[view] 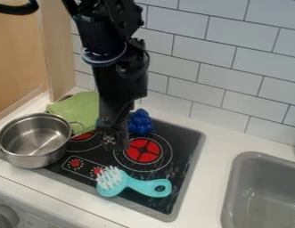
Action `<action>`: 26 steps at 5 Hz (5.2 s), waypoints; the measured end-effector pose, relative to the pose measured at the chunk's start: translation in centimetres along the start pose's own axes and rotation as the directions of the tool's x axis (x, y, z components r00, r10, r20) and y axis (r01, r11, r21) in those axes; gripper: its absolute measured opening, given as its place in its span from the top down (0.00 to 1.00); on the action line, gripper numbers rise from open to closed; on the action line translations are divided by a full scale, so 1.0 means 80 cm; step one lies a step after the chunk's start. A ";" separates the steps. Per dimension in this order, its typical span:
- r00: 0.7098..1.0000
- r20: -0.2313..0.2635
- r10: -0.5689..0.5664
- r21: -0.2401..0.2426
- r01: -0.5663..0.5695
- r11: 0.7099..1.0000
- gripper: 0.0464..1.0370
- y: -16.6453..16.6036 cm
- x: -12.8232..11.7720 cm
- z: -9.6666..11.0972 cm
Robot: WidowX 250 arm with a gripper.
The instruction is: Put the blue object in the lower right corner
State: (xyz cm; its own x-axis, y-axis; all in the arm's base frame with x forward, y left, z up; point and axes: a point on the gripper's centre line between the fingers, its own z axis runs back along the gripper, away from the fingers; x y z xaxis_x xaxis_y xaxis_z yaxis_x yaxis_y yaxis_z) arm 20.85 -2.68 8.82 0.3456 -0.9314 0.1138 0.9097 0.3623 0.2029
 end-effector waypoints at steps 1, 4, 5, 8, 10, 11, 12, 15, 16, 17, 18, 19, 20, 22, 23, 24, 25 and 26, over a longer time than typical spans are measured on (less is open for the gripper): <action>1.000 -0.025 -0.003 -0.048 0.002 0.999 0.04 -0.018 -0.009 -0.012; 1.000 0.015 -0.012 -0.070 0.013 0.997 0.04 0.039 0.031 -0.030; 0.999 -0.025 -0.021 -0.075 0.019 0.997 0.04 0.058 0.034 -0.044; 0.992 -0.100 0.071 -0.090 -0.080 0.993 0.04 0.107 0.018 -0.085; 0.990 -0.103 0.099 -0.094 -0.109 0.990 0.04 0.126 0.006 -0.106; 0.988 -0.099 0.115 -0.099 -0.125 0.987 0.04 0.133 0.006 -0.119; 0.989 -0.100 0.107 -0.114 -0.118 0.986 0.09 0.137 0.008 -0.132; 0.988 -0.110 0.111 -0.075 -0.119 0.990 0.28 0.143 0.015 -0.134; 0.986 -0.124 0.110 -0.082 -0.120 0.989 0.28 0.138 0.014 -0.133; 0.987 -0.125 0.096 -0.085 -0.107 0.991 0.28 0.121 0.018 -0.113; 0.993 -0.094 0.072 -0.047 -0.076 0.996 0.28 0.112 0.029 -0.081; 0.997 -0.054 0.045 -0.010 -0.046 0.999 0.28 0.097 0.039 -0.049; 0.999 -0.026 -0.018 -0.005 0.018 1.000 0.28 0.066 0.055 -0.032; 0.987 -0.009 -0.162 -0.069 0.161 0.985 0.28 -0.014 0.084 -0.040; 0.977 0.005 -0.212 -0.065 0.211 0.975 0.28 -0.030 0.095 -0.045; 0.972 -0.020 -0.234 -0.105 0.231 0.967 0.28 -0.045 0.093 -0.065; 0.971 -0.032 -0.237 -0.124 0.231 0.965 0.28 -0.050 0.093 -0.079; 0.971 -0.048 -0.236 -0.159 0.226 0.961 0.28 -0.057 0.091 -0.098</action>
State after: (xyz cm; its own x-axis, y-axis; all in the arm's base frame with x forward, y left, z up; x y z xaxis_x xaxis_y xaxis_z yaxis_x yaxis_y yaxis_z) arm 21.03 -11.37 1.13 0.1320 -0.9911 0.0155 0.9890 0.1327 0.0657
